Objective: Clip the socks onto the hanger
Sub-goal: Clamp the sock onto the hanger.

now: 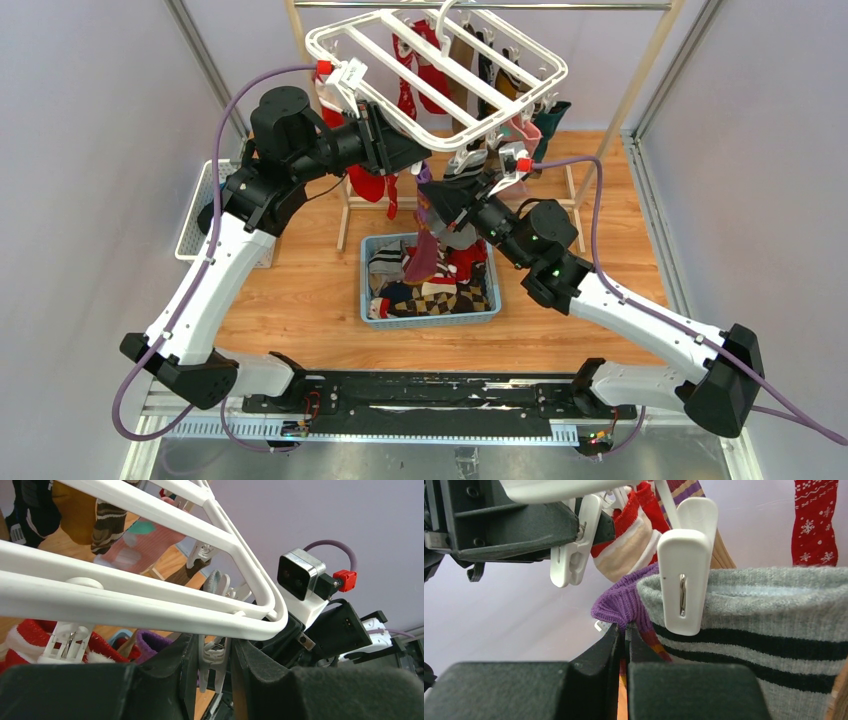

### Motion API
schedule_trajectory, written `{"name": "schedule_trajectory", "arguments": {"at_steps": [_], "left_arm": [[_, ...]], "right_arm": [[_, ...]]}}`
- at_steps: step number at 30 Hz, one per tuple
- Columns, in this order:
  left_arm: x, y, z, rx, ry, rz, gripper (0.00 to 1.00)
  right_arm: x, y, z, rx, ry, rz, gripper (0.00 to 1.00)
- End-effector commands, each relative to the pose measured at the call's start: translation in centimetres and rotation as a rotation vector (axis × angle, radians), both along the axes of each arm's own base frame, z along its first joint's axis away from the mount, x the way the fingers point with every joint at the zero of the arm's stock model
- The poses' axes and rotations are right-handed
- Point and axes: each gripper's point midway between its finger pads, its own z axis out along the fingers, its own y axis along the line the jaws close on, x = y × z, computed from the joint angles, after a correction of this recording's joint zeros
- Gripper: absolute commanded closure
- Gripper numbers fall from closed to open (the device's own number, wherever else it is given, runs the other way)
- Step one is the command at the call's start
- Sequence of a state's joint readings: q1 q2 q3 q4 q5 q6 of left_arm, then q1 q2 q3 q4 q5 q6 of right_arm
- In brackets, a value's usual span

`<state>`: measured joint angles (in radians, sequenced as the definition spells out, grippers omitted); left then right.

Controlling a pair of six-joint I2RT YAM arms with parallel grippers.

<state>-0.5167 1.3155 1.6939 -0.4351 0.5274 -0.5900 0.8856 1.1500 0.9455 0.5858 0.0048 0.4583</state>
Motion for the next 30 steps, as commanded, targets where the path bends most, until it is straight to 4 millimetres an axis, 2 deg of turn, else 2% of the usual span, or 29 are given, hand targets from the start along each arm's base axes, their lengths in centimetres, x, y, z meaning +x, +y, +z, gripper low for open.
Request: {"name": "schedule_trajectory", "arguments": {"at_steps": [1, 12, 30], "left_arm": [[0.7, 0.0, -0.4, 0.023, -0.034, 0.015, 1.0], [0.1, -0.3, 0.0, 0.019, -0.048, -0.024, 1.0], [0.6, -0.1, -0.3, 0.026, -0.047, 0.003, 1.0]], "right_arm": [[-0.7, -0.1, 3.0, 0.097, -0.027, 0.016, 1.0], [-1.0, 1.3, 3.7, 0.112, -0.028, 0.075, 1.0], [-1.2, 1.2, 4.5, 0.131, -0.036, 0.088, 1.0]]}}
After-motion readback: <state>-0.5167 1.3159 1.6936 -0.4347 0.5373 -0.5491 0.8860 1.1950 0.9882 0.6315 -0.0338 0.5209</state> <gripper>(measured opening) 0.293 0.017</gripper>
